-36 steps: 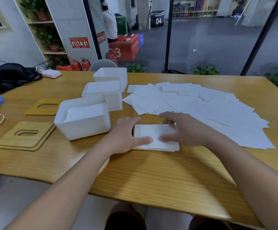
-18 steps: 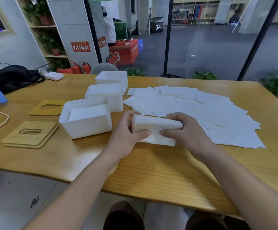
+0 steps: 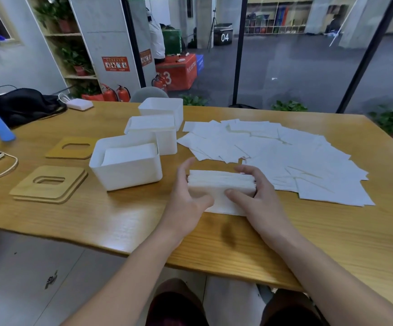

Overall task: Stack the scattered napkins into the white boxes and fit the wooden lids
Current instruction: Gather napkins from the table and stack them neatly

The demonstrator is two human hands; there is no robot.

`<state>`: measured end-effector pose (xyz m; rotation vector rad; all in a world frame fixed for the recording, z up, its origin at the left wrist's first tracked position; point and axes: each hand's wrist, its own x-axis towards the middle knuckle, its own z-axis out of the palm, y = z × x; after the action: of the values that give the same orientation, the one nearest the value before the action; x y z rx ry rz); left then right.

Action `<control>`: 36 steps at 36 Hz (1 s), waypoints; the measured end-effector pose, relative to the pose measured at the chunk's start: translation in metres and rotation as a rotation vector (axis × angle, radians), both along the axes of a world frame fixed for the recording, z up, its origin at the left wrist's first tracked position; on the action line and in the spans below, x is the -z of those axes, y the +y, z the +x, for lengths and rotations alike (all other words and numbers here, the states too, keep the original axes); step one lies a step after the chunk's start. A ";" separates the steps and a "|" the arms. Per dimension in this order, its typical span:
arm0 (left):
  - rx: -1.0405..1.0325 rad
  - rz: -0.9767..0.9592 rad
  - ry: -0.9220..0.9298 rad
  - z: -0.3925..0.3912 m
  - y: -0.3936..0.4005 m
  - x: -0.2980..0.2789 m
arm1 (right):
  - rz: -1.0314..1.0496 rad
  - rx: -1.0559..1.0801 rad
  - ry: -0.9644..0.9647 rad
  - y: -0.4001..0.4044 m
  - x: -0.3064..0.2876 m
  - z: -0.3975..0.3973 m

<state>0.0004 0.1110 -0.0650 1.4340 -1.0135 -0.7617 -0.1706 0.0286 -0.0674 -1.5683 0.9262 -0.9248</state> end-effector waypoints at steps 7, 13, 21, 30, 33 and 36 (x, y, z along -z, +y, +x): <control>-0.039 0.023 -0.015 0.003 0.008 0.010 | -0.013 0.010 -0.013 0.008 0.006 -0.004; -0.051 -0.046 -0.047 -0.006 0.006 0.005 | -0.026 0.018 -0.068 0.012 0.002 0.003; -0.011 0.026 -0.082 0.005 0.008 0.012 | -0.004 -0.036 0.027 0.011 0.008 -0.004; -0.028 -0.032 0.022 -0.002 0.008 0.009 | -0.003 -0.032 -0.028 0.009 0.007 -0.008; -0.003 0.003 0.012 0.002 0.007 0.010 | 0.032 -0.056 0.003 0.008 0.008 -0.010; 0.028 -0.002 -0.027 -0.003 0.008 0.005 | 0.012 -0.043 0.018 0.009 0.005 -0.007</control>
<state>-0.0022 0.1190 -0.0703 1.4349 -1.0568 -0.7634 -0.1777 0.0376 -0.0721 -1.5825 0.9053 -0.8747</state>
